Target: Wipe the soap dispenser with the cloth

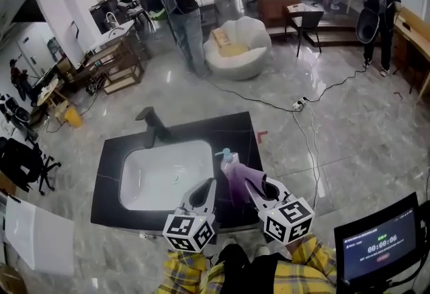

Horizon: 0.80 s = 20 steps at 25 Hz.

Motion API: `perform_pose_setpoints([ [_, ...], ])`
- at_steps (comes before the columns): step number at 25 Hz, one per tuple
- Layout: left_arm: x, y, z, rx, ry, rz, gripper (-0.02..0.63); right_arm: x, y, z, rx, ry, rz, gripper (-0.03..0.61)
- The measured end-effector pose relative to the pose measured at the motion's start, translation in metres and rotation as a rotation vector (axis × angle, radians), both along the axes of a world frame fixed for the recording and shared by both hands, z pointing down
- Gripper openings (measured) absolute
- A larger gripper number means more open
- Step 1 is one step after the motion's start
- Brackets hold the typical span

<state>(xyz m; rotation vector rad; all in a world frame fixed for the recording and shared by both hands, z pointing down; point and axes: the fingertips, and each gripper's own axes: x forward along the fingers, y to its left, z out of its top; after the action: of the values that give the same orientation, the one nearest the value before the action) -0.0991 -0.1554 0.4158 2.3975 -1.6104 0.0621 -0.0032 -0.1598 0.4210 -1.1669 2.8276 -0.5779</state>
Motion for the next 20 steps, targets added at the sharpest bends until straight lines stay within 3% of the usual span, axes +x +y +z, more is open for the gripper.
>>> perform_pose_setpoints([
  [15, -0.005, -0.063, -0.037, 0.074, -0.022, 0.087, 0.006, 0.007, -0.040, -0.024, 0.027, -0.028, 0.136, 0.043],
  [20, -0.003, -0.076, -0.043, 0.098, -0.069, 0.110, 0.008, 0.002, -0.047, -0.029, 0.028, -0.072, 0.169, 0.043],
])
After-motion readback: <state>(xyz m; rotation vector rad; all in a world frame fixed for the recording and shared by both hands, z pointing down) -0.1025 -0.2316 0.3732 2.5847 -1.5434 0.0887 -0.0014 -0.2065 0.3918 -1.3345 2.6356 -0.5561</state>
